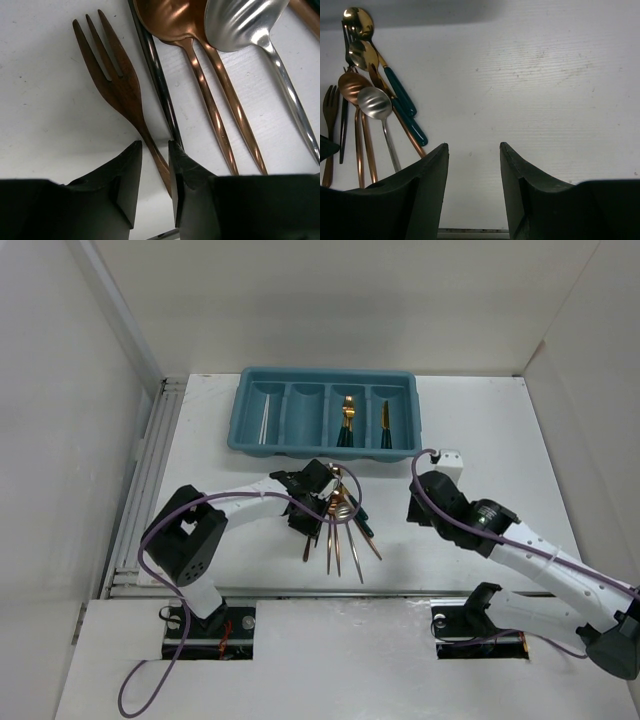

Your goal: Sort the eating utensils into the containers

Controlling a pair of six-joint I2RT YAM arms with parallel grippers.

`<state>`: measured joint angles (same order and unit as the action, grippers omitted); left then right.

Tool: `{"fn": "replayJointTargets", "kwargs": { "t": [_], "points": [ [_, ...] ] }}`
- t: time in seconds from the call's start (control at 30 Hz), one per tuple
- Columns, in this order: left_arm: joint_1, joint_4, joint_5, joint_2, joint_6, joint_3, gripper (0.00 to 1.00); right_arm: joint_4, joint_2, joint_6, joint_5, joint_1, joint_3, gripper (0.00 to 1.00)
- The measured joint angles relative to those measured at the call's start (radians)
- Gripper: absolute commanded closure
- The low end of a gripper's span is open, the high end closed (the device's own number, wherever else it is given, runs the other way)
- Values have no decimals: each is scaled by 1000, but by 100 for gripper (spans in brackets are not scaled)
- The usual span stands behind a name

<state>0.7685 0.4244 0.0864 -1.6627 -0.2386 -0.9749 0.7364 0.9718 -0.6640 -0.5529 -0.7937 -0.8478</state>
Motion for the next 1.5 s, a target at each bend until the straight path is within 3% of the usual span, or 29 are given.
{"fn": "replayJointTargets", "kwargs": {
  "t": [0.03,0.13,0.53,0.73,0.87,1.0,1.07,1.23,1.5],
  "points": [
    [0,0,-1,-2,-1,0,77,3,-2,0,-2,0,0,49],
    [-1,-1,-6,-8,-2,-2,97,18,-8,-4,-16,0,0,49],
    [-6,22,9,-37,-30,-35,100,97,-27,-14,-56,0,-23,49],
    [-59,60,5,-15,-8,-49,100,52,-41,55,-4,0,-23,49],
    [-100,114,-3,113,25,-51,100,-68,-23,169,112,0,-23,38],
    [-123,140,-1,311,40,-99,100,-254,-3,290,318,0,-22,15],
    [-124,129,-1,385,43,-149,100,-350,12,327,415,-1,-23,10],
    [-129,-14,-12,502,42,-243,100,-558,125,376,591,-18,-82,10],
    [-130,-107,-31,512,31,-295,100,-813,314,372,718,-35,-246,18]
  ]
}}
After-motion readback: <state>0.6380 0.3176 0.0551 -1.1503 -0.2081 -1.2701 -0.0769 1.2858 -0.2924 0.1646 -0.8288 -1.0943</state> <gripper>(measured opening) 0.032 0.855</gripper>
